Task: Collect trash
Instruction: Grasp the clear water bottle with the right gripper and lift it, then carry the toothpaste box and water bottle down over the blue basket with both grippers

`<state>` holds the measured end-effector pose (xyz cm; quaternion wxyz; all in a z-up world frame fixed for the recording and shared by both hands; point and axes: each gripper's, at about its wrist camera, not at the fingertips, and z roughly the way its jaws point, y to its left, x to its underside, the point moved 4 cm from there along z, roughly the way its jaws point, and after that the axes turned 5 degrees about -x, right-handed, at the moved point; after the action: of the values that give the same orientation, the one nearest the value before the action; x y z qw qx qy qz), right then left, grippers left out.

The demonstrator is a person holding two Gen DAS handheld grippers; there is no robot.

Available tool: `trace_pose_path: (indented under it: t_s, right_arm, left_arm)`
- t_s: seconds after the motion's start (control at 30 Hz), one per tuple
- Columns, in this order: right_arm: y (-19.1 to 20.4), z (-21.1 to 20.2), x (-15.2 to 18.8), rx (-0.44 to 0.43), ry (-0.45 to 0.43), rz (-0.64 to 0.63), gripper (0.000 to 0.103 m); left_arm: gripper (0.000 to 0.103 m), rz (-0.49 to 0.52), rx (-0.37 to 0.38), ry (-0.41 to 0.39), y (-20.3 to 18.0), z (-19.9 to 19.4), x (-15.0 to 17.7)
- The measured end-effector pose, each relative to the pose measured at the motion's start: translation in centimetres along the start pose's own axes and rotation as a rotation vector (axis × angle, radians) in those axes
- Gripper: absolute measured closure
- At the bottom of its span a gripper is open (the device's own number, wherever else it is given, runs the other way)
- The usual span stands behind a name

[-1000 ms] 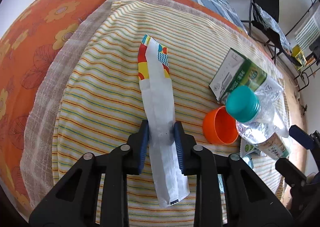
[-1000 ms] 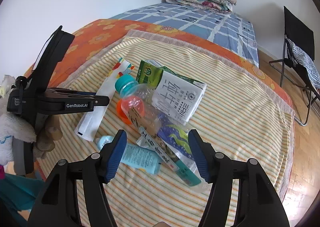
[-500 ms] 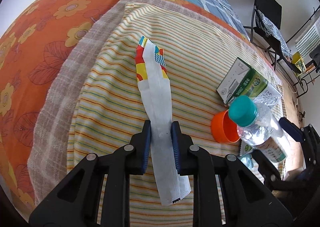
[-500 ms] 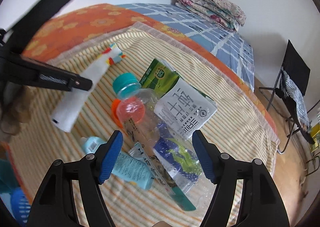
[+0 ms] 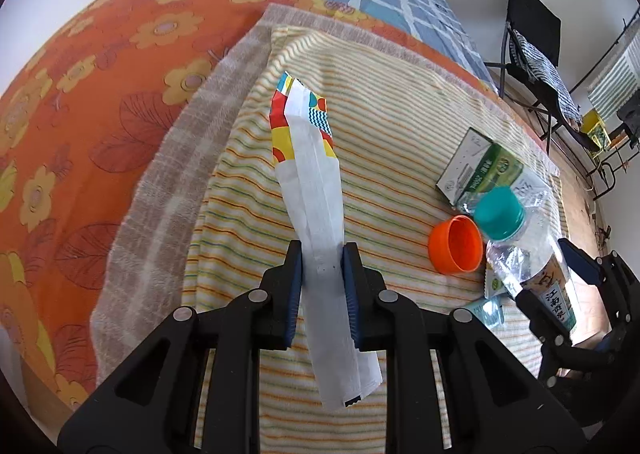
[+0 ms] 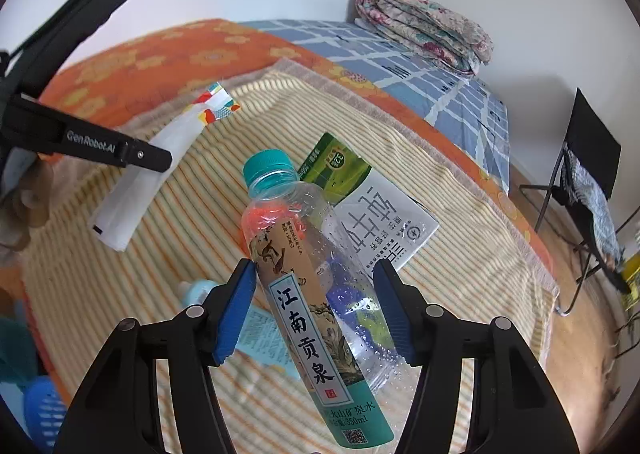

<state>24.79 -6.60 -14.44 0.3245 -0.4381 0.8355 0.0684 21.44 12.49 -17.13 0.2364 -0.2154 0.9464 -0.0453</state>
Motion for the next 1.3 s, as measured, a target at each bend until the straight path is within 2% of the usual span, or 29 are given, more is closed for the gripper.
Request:
trace_pose_path:
  t_s: [0.4,0.7,1.0,1.3]
  right_arm:
    - [-3.9,-4.7,-0.2,-0.082,-0.13,0.292,0.044]
    - [-4.7,-9.5,1.0,-0.102,-0.213,0.378,0.044]
    - [-2.1,-14.1,3.1,-0.16,-0.255,0.391,0.044]
    - [1.3,-17.3,6.6,-0.211,-0.28,0.417,0.044]
  left_arm:
    - [0.084,0.026,0.038,-0.061,-1.0,-3.8,0.3]
    - [0.084,0.09,0.065,-0.107,-2.5,-7.5,2.2]
    - [0.084,0.174,0.121,-0.132,-4.6,-11.5,6.4]
    - [0.084,0.243,0.151,-0.143,-5.4,-14.4,12.5]
